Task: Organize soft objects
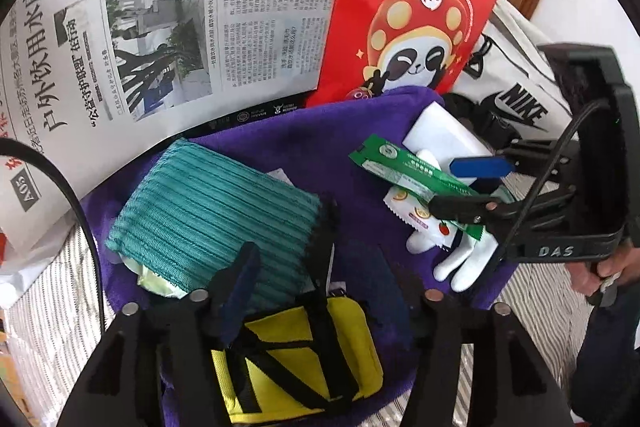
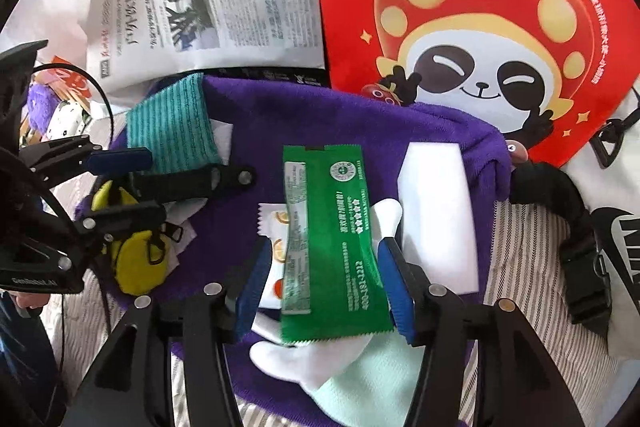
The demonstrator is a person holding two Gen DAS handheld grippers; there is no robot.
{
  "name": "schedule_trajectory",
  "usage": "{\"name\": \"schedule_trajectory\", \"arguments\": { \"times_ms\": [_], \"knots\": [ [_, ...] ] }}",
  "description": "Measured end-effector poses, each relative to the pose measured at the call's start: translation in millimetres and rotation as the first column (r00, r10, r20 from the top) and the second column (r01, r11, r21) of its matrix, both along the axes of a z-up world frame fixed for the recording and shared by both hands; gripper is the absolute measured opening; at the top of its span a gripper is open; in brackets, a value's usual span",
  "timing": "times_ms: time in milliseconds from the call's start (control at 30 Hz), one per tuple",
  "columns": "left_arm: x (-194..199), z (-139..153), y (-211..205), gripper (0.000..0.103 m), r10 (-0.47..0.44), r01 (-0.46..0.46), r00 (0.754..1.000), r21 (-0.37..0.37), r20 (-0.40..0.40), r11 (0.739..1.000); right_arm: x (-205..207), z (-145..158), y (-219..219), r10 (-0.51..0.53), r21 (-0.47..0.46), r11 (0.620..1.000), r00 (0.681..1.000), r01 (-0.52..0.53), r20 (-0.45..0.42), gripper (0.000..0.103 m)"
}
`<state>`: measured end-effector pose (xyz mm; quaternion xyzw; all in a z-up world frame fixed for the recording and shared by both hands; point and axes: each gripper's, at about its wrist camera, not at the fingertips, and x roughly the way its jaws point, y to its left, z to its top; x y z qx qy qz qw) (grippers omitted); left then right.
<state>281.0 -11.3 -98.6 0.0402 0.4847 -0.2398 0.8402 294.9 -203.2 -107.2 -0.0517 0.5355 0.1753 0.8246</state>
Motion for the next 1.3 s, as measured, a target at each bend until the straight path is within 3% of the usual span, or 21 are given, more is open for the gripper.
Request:
{"name": "schedule_trajectory", "arguments": {
  "times_ms": [100, 267, 333, 433, 533, 667, 933, 1133, 1300],
  "knots": [
    [-4, 6, -1, 0.071, 0.014, -0.014, 1.0, 0.035, 0.017, 0.999, -9, 9, -4, -0.031, 0.014, 0.999, 1.0, 0.031, -0.003, 0.056],
    [-10, 17, -1, 0.072, 0.022, -0.023, 0.999, 0.047, 0.024, 0.999, -33, 23, -13, -0.082, 0.034, 0.996, 0.997, 0.082, 0.006, 0.064],
    [-15, 22, -5, 0.073, 0.019, -0.021, 0.999, 0.084, 0.026, 0.996, -44, 30, -15, -0.104, 0.035, 0.994, 0.994, 0.104, 0.017, 0.066],
    [-26, 32, -10, 0.085, 0.041, -0.05, 0.997, 0.146, 0.059, 0.988, -63, 40, -20, -0.131, 0.016, 0.991, 0.991, 0.13, 0.027, 0.077],
    [-41, 37, -11, 0.086, 0.07, -0.078, 0.996, 0.171, 0.057, 0.982, -84, 52, -22, -0.16, -0.008, 0.987, 0.985, 0.161, 0.063, 0.086],
    [-63, 42, -13, 0.086, 0.114, -0.125, 0.992, 0.245, 0.058, 0.961, -105, 62, -22, -0.189, 0.035, 0.982, 0.979, 0.187, 0.08, 0.094],
    [-125, 85, 5, 0.086, 0.279, -0.287, 0.955, 0.076, 0.1, 0.955, -149, 86, -18, -0.233, 0.053, 0.972, 0.967, 0.228, 0.107, 0.097],
    [-166, 100, -5, 0.086, 0.324, -0.334, 0.935, 0.055, 0.142, 0.941, -183, 108, -17, -0.252, -0.035, 0.964, 0.944, 0.265, 0.211, 0.097],
    [-195, 109, -7, 0.086, 0.348, -0.364, 0.921, 0.067, 0.176, 0.929, -202, 109, -19, -0.245, -0.041, 0.965, 0.948, 0.258, 0.203, 0.097]
  ]
}}
